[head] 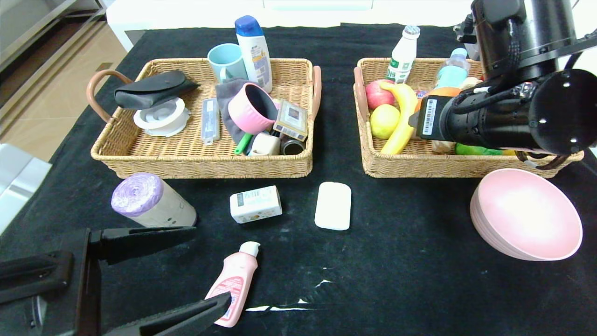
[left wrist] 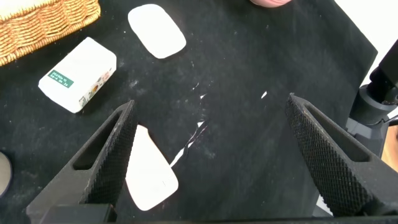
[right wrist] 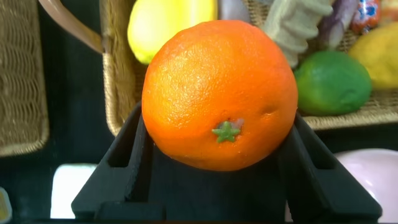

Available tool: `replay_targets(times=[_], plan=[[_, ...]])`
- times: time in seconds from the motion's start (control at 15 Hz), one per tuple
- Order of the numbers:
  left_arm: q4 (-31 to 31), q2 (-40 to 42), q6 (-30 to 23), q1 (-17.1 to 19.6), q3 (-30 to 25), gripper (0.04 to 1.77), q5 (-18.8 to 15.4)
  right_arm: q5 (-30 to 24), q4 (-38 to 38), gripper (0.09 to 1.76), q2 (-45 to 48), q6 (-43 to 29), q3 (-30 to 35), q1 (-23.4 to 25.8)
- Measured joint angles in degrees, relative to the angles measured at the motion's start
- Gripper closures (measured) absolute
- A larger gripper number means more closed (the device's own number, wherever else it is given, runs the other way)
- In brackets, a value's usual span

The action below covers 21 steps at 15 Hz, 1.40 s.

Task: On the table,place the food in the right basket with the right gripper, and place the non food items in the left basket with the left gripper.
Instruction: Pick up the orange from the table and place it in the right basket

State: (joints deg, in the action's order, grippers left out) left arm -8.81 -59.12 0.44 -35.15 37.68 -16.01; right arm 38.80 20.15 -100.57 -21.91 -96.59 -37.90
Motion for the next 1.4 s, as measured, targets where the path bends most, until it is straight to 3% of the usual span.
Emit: replay_targets(times=[0.4,0.87,1.07,1.4], plan=[[-0.3,-0.1,-0.1,0.1,0.3,0.09,0.2,3.0,-10.7,0.66,-4.3,2.3,-0.7,3.5],[-0.3,-0.2,0.0,0.0,0.2,0.09,0.2,3.2,-12.3,0.66,-5.7,2.2,-1.0,3.5],[-0.2,-0.2,0.0,0.0,0.2,0.09,0.1,3.1,-12.3,0.48,-5.6,2.1,-1.0,3.1],[-0.1,-0.3,0.0,0.0,0.1,0.09,0.1,3.2,-12.3,0.32,-5.5,2.0,-1.0,2.9]])
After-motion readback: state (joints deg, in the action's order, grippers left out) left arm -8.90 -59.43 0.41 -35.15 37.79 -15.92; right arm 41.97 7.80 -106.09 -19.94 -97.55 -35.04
